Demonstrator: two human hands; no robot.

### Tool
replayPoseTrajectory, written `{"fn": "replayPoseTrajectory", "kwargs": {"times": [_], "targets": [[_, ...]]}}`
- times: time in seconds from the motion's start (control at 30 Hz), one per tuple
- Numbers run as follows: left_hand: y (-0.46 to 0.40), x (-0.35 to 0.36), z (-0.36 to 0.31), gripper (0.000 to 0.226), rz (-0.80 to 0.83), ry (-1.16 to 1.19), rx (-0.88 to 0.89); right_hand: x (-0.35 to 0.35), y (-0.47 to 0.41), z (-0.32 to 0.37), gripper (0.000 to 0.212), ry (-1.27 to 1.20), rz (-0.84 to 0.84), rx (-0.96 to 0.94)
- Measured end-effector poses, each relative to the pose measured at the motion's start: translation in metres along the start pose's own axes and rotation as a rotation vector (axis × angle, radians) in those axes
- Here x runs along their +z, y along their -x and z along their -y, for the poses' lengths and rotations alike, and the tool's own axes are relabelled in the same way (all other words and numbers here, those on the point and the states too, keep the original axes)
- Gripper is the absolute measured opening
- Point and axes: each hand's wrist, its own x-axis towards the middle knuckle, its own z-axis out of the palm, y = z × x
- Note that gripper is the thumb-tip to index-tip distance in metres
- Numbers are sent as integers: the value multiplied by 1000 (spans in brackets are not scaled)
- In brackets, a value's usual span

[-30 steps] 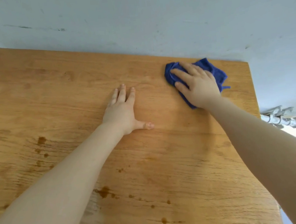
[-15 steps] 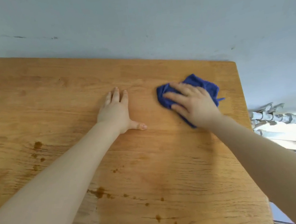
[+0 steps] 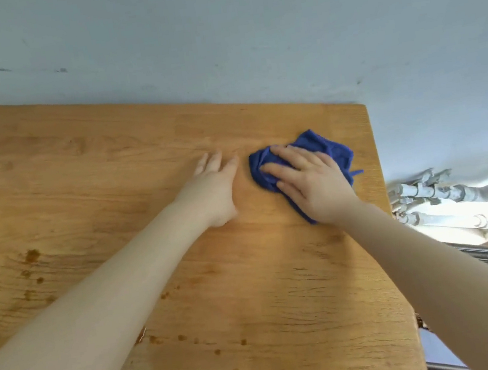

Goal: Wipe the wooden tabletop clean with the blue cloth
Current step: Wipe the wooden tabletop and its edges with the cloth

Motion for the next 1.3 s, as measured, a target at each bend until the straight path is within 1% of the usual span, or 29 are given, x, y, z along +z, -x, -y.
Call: {"fn": "replayPoseTrajectory", "kwargs": {"times": [0.07, 0.13, 0.2, 0.27, 0.33, 0.43, 0.53, 0.57, 0.63, 0.67, 0.73, 0.83, 0.93, 1.0, 1.07, 1.13, 1.2, 1.27, 1.3], "targets": [[-6, 0, -9, 100, 7, 97, 8, 1, -24, -16, 46, 1, -37, 144], [-13, 2, -16, 106, 16, 156, -32, 4, -48, -35, 42, 23, -35, 273], [-17, 8, -25, 112, 30, 122, -71, 7, -66, -49, 38, 43, -27, 372], [-17, 15, -31, 117, 21, 27, -98, 9, -73, -49, 38, 28, -22, 416], [-15, 21, -33, 119, 4, -59, -104, 11, -59, -38, 37, 0, -24, 383], [-15, 21, -37, 119, -14, -72, -109, 5, -19, -29, 41, -14, -91, 198], [-17, 14, -45, 119, 17, -62, -122, -4, -11, -44, 43, -64, -45, 97], [-18, 12, -46, 120, 22, -53, -127, -5, -18, -52, 45, -58, -46, 105], [-21, 8, -48, 120, 24, -54, -128, -9, -39, -70, 43, -29, -68, 206], [-22, 7, -48, 120, 25, -61, -123, -9, -49, -78, 40, -15, -51, 272], [-23, 8, -48, 120, 25, -57, -123, -8, -59, -87, 38, 26, -25, 320], [-23, 13, -46, 120, 17, -21, -127, -6, -44, -79, 39, 8, -18, 275], [-20, 15, -43, 119, 8, -12, -128, -6, 0, -62, 42, -11, -71, 167], [-19, 15, -41, 119, 2, -14, -123, -10, 21, -61, 41, -25, -52, 68], [-19, 14, -41, 120, -1, -27, -126, -15, 23, -71, 42, -37, -17, 29], [-20, 14, -42, 119, -3, -50, -129, -16, 8, -86, 44, -13, -60, 109], [-22, 13, -42, 120, -1, -62, -133, -16, -12, -101, 45, 18, -108, 245], [-23, 12, -43, 119, -11, -77, -139, -16, -28, -112, 41, 39, -72, 360], [-23, 12, -43, 118, -26, -93, -145, -15, -30, -113, 40, 42, -51, 376]]}}
